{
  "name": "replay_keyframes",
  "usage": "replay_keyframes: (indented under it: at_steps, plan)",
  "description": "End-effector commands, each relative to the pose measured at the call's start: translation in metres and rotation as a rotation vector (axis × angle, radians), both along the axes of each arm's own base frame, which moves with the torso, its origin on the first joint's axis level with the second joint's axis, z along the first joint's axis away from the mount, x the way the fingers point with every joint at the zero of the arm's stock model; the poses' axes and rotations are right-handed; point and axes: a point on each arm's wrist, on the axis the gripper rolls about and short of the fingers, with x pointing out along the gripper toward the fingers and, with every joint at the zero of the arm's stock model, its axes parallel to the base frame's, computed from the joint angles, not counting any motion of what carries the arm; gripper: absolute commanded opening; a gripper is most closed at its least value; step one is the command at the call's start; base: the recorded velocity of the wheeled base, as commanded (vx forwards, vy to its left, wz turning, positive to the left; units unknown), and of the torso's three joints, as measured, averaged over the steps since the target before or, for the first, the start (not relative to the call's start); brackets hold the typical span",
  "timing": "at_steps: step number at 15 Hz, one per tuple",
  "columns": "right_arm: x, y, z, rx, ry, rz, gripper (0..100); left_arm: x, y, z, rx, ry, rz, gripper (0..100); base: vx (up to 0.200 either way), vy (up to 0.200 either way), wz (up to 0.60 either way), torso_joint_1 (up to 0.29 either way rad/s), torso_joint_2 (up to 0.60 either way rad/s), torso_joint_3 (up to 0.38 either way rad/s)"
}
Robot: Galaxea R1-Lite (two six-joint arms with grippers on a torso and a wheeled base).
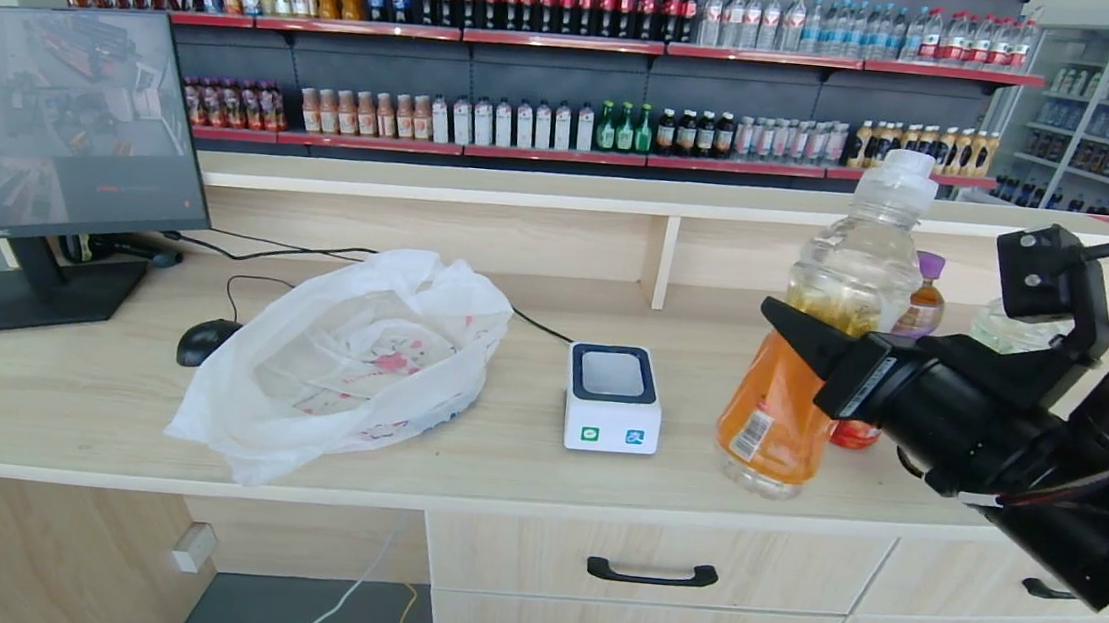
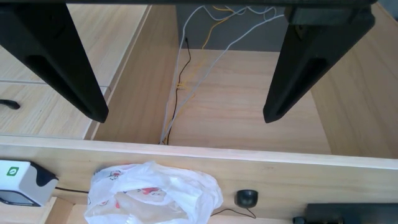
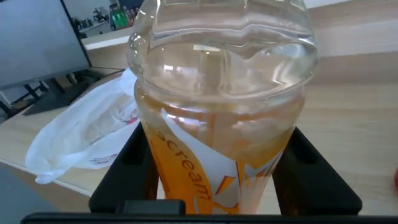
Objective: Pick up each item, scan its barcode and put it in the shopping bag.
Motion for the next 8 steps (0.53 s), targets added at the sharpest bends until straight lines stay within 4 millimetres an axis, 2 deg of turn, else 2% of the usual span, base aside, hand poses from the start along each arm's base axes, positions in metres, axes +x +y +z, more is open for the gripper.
replay_keyframes:
  at_steps: [1,8]
  plan:
    - [-0.003,0.001,0.001,0.046,0.013,0.048,0,0.000,0.000,0.000,0.001,0.000,0.000,100,0.000,0.000,0.00,0.000,0.00,0.000]
    - [-0.007,0.007,0.015,0.265,0.068,0.164,0,0.000,0.000,0.000,0.001,0.000,0.000,100,0.000,0.000,0.00,0.000,0.00,0.000]
